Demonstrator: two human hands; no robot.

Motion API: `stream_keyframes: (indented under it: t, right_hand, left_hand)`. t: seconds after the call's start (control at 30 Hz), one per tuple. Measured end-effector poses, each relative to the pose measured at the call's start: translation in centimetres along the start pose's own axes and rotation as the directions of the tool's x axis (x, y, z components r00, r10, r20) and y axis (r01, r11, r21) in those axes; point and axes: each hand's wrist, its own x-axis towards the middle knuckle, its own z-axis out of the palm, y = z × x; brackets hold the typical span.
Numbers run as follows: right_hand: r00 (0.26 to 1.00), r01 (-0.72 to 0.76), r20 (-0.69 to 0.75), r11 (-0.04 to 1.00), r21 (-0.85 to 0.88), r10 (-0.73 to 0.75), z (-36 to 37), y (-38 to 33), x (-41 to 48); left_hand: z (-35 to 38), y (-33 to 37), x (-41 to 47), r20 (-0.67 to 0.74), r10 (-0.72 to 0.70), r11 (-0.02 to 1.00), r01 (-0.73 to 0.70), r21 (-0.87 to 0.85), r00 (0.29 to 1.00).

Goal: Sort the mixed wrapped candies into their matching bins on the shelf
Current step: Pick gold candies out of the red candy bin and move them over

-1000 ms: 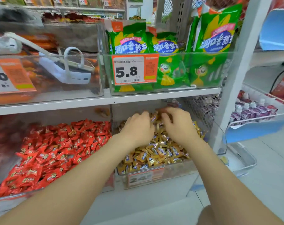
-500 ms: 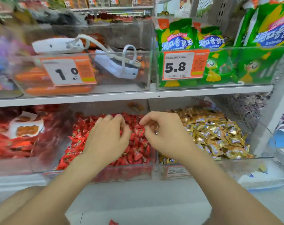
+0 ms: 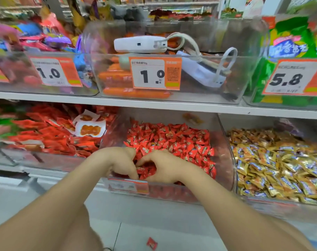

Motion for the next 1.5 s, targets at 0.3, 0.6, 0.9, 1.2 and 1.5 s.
stream_keyframes:
  t: [0.3, 0.6, 0.9, 1.2, 1.5]
  right_hand:
    - [0.932, -0.338, -0.284, 0.830, -0.445, 0.227, -2.4, 3.2, 0.5]
    - [0.906, -0.260, -0.397, 0.931, -0.255, 0.144, -4.8, 2.4, -2.3]
    - [1.000, 0.001, -0.011, 0.984, -0.179, -0.003, -1.9, 2.4, 0.3]
    - [0.997, 0.054, 0.072, 0.873, -0.484, -0.022, -0.5, 1.7, 1.5]
    - [0.984, -0.160, 0.035, 0.955, -0.250, 0.174, -3.3, 2.3, -1.5]
  left_hand:
    - [2.4, 0.2, 4.5, -0.329, 0.198, 0.946, -0.268, -0.184, 0.923]
    - [0.9, -1.3, 3.0, -0.476, 0.310, 0.946, -0.315, 0.071, 0.823]
    - [1.5, -1.3, 4.0, -0.234, 0.374, 0.906, -0.300, 0.297, 0.898]
    - [1.4, -0.7, 5.7, -0.217, 0.418, 0.881, -0.335, 0.335, 0.882]
    - [1.0, -0.9, 4.3, -0.206, 0.424, 0.899, -0.382, 0.215, 0.882]
